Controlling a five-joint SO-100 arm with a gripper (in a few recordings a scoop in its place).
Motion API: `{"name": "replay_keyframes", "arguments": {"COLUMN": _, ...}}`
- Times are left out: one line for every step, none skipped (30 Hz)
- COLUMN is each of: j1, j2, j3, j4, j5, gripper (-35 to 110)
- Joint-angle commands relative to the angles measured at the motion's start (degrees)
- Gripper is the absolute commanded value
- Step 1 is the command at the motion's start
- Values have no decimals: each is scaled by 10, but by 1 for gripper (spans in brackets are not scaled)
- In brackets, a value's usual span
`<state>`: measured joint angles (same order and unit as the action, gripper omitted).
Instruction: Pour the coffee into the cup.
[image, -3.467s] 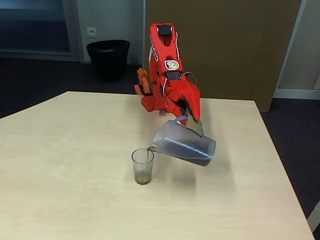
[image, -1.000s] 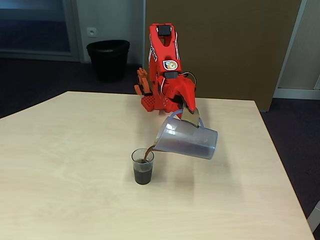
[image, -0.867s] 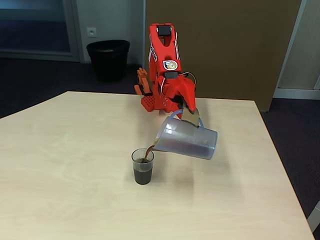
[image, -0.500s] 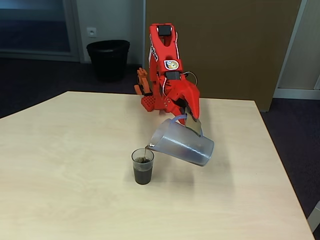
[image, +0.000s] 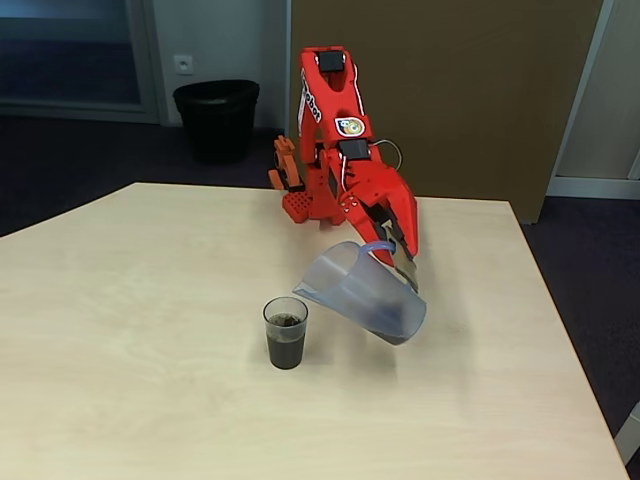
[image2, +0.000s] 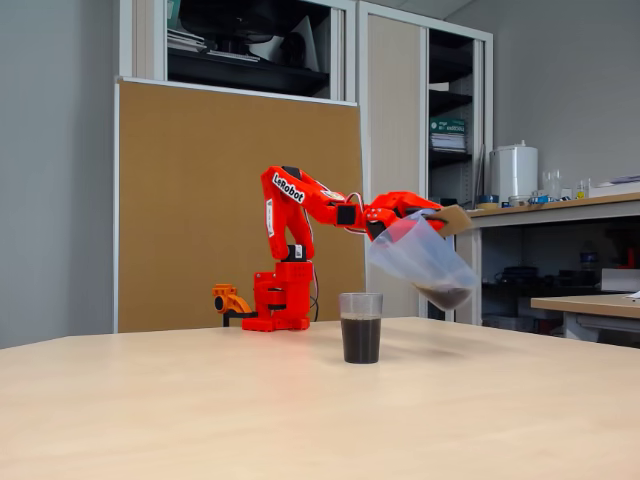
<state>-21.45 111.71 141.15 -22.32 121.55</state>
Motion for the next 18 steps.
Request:
{"name": "replay_keyframes", "arguments": {"j1": -25, "j2": 12, "j3": -27, "j4": 31, "j5": -70, "gripper": 0}}
{"name": "replay_keyframes", "arguments": {"j1": -31, "j2": 12, "j3": -33, "j4": 51, "j5": -93, "gripper": 0}}
{"name": "replay_keyframes", "arguments": {"j1": -36, "j2": 12, "j3": -40, "j4": 72, "j5": -112, "gripper": 0}}
{"name": "replay_keyframes", "arguments": {"j1": -43, "j2": 13, "j3": -48, "j4": 90, "j5": -126, "gripper": 0}}
{"name": "replay_keyframes", "arguments": {"j1": -50, "j2": 14, "j3": -59, "j4": 113, "j5": -140, "gripper": 0}}
{"name": "replay_keyframes", "arguments": {"j1": -58, "j2": 15, "j3": -70, "j4": 135, "j5": -154, "gripper": 0}}
{"name": "replay_keyframes", "arguments": {"j1": -65, "j2": 15, "j3": -79, "j4": 152, "j5": -168, "gripper": 0}}
{"name": "replay_keyframes", "arguments": {"j1": -74, "j2": 15, "j3": -84, "j4": 165, "j5": -180, "gripper": 0}}
{"name": "replay_keyframes", "arguments": {"j1": -83, "j2": 15, "j3": -87, "j4": 178, "j5": -191, "gripper": 0}}
{"name": "replay_keyframes", "arguments": {"j1": -91, "j2": 15, "j3": -87, "j4": 188, "j5": -202, "gripper": 0}}
{"name": "replay_keyframes", "arguments": {"j1": -98, "j2": 17, "j3": -83, "j4": 196, "j5": -214, "gripper": 0}}
{"name": "replay_keyframes", "arguments": {"j1": -105, "j2": 19, "j3": -79, "j4": 205, "j5": -229, "gripper": 0}}
{"name": "replay_keyframes", "arguments": {"j1": -112, "j2": 22, "j3": -73, "j4": 209, "j5": -244, "gripper": 0}}
{"name": "replay_keyframes", "arguments": {"j1": -116, "j2": 23, "j3": -65, "j4": 211, "j5": -259, "gripper": 0}}
{"name": "replay_keyframes", "arguments": {"j1": -120, "j2": 23, "j3": -60, "j4": 213, "j5": -277, "gripper": 0}}
{"name": "replay_keyframes", "arguments": {"j1": -124, "j2": 21, "j3": -53, "j4": 213, "j5": -292, "gripper": 0}}
{"name": "replay_keyframes", "arguments": {"j1": -128, "j2": 18, "j3": -45, "j4": 208, "j5": -306, "gripper": 0}}
{"name": "replay_keyframes", "arguments": {"j1": -133, "j2": 15, "j3": -37, "j4": 202, "j5": -317, "gripper": 0}}
